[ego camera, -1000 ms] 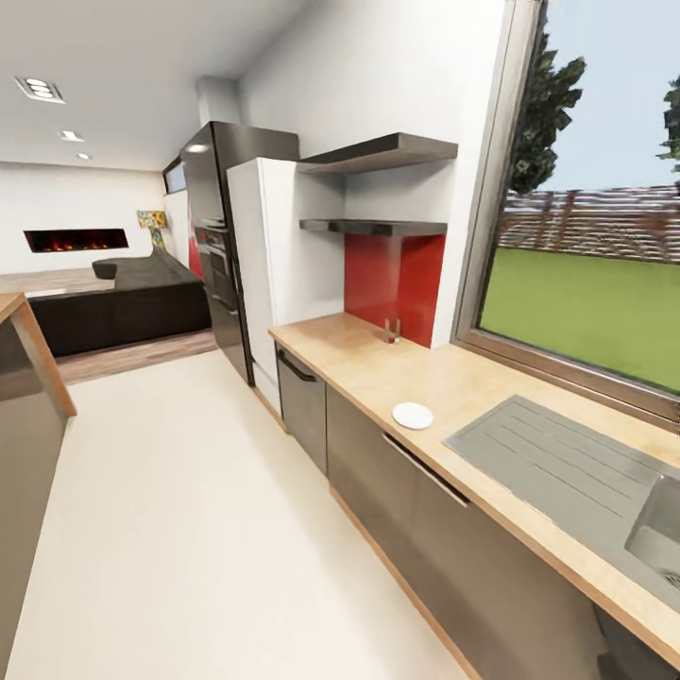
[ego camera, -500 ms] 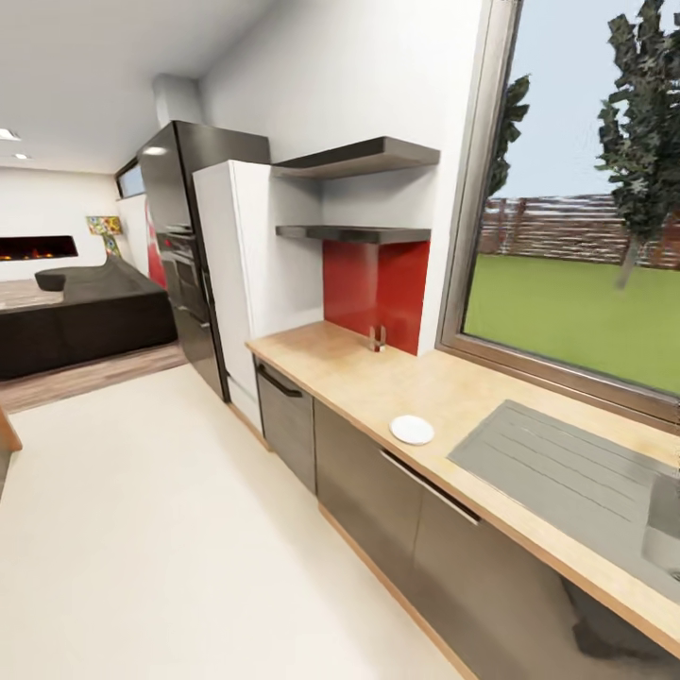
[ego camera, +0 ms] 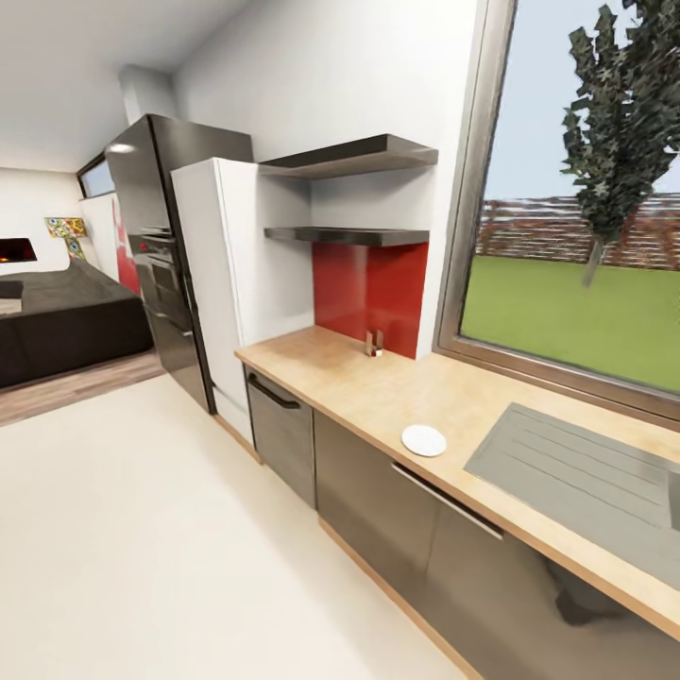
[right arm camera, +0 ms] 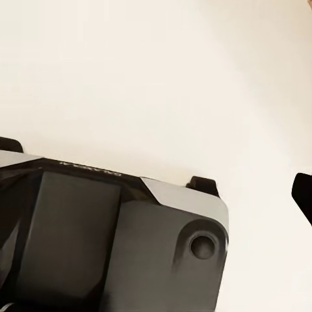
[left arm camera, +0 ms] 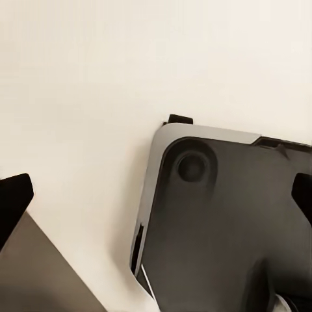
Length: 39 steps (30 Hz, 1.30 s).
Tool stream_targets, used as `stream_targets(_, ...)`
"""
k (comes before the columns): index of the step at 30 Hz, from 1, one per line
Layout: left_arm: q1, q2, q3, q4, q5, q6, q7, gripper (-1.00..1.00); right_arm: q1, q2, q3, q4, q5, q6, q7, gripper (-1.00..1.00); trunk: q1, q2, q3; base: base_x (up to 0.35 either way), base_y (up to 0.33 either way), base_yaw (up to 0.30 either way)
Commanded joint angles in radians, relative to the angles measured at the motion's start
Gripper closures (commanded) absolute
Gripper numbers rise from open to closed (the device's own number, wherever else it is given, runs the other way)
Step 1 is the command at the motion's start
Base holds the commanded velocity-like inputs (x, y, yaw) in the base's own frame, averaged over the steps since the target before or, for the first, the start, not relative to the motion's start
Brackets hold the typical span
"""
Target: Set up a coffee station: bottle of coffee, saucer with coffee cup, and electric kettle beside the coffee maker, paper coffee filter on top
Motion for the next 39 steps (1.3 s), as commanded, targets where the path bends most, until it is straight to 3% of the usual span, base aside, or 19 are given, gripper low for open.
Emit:
stream_targets(1, 0.0, 0.0, 0.009, 0.001, -0.011, -0.004, -0.004, -1.0, 0.0, 0.0, 0.008, -0.002, -0.009, 0.005, -0.004, -1.0, 0.001, -0.001, 0.0, 0.182, 0.288, -0.055)
stream_targets(39, 0.001, 0.0, 0.009, 0.001, -0.011, -0.004, -0.004, -1.0, 0.0, 0.0, 0.008, -0.002, -0.009, 0.005, -0.004, -1.0, 0.001, -0.001, -0.019, 0.176, 0.293, -0.268)
